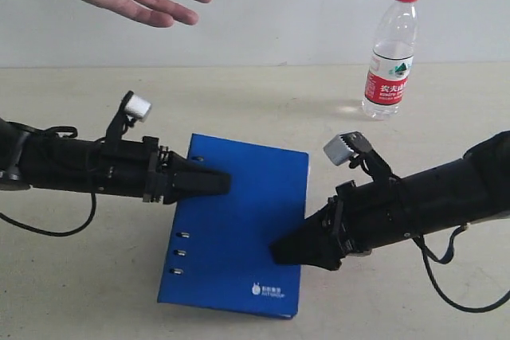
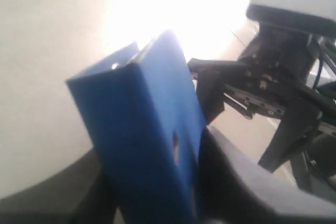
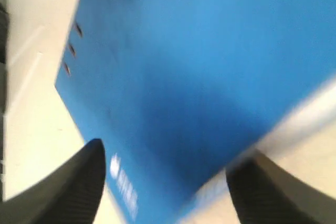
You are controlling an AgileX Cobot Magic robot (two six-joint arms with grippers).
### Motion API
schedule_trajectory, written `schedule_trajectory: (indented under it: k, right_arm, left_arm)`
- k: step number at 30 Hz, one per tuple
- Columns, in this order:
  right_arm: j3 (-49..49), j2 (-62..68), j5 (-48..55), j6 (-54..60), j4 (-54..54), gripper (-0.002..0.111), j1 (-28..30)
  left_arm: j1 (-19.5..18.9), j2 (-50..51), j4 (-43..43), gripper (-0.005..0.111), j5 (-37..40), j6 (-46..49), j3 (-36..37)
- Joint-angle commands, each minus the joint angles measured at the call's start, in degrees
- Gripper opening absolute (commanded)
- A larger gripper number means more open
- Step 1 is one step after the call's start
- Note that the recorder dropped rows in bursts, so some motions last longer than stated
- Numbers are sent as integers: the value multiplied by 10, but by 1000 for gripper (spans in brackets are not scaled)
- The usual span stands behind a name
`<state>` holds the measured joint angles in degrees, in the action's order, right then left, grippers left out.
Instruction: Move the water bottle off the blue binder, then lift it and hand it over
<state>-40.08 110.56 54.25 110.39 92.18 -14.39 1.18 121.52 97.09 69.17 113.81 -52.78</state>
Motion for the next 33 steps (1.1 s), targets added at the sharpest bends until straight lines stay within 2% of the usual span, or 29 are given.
schedule_trajectory:
  k: [1, 4, 7, 8, 9, 10, 11, 12, 18, 22, 30, 33]
  right_arm:
    - [-1, -11, -14, -7, -20, 62, -1]
    - [-1, -36, -26, -36, -65, 62, 0]
    - [-1, -79, -96, -94, -102, 61, 1]
    - [-1, -95, -129, -111, -102, 56, 1]
    - [-1, -112, -163, -130, -102, 47, 1]
    - [-1, -129, -196, -162, -104, 31, 1]
    - [-1, -142, -218, -192, -103, 9, 1]
    - [-1, -157, -240, -214, -106, 2, 1]
    - [0, -239, -268, -226, -106, 0, 1]
    - [0, -288, -264, -226, -106, 0, 1]
    - [13, -310, -271, -229, -107, 0, 1]
    - [29, -312, -301, -204, -103, 0, 1]
  left_arm:
    - [-39, -5, 29, 4, -21, 19, 4]
    - [-58, -8, 29, 4, -13, 42, 14]
    - [-70, -20, 29, 4, 8, 74, 31]
    - [-74, -29, 29, 4, 8, 84, 39]
    - [-77, -37, 29, 4, 8, 84, 46]
    - [-79, -49, 29, 4, 8, 83, 53]
    - [-79, -63, 29, 4, 8, 83, 60]
    - [-80, -79, 29, 4, 8, 83, 66]
    - [-80, -207, 29, 4, -36, 83, 106]
    - [-80, -338, 29, 4, -70, 83, 151]
    - [-80, -614, 29, 4, -179, 83, 326]
    - [-80, -726, 29, 4, -201, 83, 359]
